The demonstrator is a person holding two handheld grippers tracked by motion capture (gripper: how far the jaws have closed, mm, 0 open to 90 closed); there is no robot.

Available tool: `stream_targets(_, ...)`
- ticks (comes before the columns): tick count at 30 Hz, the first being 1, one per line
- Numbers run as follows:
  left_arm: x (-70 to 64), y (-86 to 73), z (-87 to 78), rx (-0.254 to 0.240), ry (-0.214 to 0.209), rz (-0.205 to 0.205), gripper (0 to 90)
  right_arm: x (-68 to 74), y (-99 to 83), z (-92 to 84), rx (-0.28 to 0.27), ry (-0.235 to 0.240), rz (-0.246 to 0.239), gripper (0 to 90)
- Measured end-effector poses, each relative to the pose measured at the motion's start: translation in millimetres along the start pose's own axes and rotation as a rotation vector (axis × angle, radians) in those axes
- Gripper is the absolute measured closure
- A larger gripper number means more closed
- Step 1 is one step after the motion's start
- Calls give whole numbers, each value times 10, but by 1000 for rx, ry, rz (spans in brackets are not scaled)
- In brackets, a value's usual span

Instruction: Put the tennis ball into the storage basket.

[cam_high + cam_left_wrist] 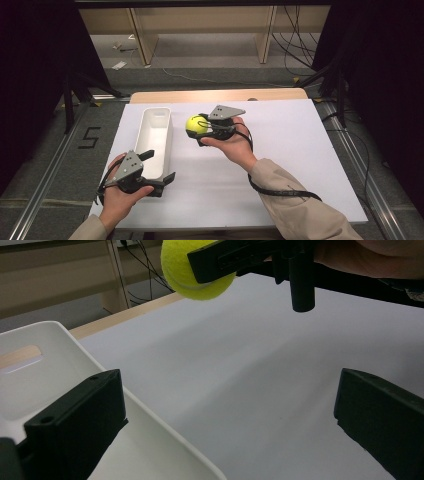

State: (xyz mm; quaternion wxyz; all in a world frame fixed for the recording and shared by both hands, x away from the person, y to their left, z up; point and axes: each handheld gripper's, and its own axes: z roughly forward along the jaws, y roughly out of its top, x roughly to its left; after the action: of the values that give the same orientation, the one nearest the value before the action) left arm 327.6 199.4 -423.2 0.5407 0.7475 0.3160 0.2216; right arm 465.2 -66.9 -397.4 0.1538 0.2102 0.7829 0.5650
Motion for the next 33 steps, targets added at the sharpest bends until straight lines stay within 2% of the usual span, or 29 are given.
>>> stream_targets(33, -1, -1, 1, -1, 0, 0, 0, 58, 56, 126, -11, 22, -9, 266)
